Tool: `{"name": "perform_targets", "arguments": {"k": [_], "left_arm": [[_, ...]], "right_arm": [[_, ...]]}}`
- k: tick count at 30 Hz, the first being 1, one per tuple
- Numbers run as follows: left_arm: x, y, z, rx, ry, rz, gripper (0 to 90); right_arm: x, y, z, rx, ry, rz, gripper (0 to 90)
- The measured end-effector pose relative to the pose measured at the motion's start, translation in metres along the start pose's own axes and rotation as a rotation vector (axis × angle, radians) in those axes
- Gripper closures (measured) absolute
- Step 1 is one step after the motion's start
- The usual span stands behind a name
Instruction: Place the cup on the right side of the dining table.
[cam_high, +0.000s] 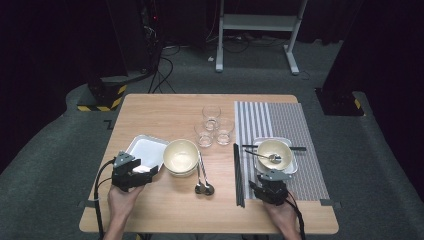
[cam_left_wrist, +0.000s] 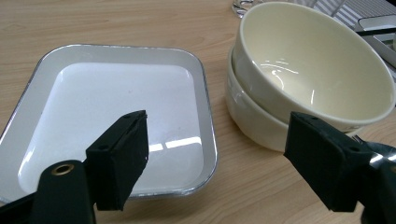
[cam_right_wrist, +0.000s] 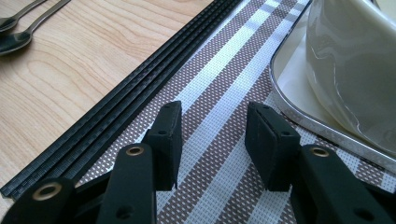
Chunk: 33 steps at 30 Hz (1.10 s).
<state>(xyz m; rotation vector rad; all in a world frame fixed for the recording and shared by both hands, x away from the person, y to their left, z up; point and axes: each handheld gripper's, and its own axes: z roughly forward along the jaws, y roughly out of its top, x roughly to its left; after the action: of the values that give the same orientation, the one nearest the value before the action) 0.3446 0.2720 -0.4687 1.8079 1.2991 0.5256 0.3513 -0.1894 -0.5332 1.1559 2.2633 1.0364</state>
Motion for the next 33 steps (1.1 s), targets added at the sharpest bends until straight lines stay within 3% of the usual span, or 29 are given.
{"name": "perform_targets", "arguments": {"k": [14,23,33], "left_arm": [[0.001,0.04,0.012,-0.015,-0.02,0.014,23.1],[-0.011,0.062,0.027,0.0,-0.027,0.062,23.8],[-0.024,0.082,0.045,0.005,-0.054,0.088,24.5]], "right_arm": [[0.001,0.0,0.001,0.002,0.008,-0.01,51.3],[0.001,0.0,0.001,0.002,0.008,-0.009,51.3],[0.002,0.0,0.001,0.004,0.007,-0.013,49.8]]}}
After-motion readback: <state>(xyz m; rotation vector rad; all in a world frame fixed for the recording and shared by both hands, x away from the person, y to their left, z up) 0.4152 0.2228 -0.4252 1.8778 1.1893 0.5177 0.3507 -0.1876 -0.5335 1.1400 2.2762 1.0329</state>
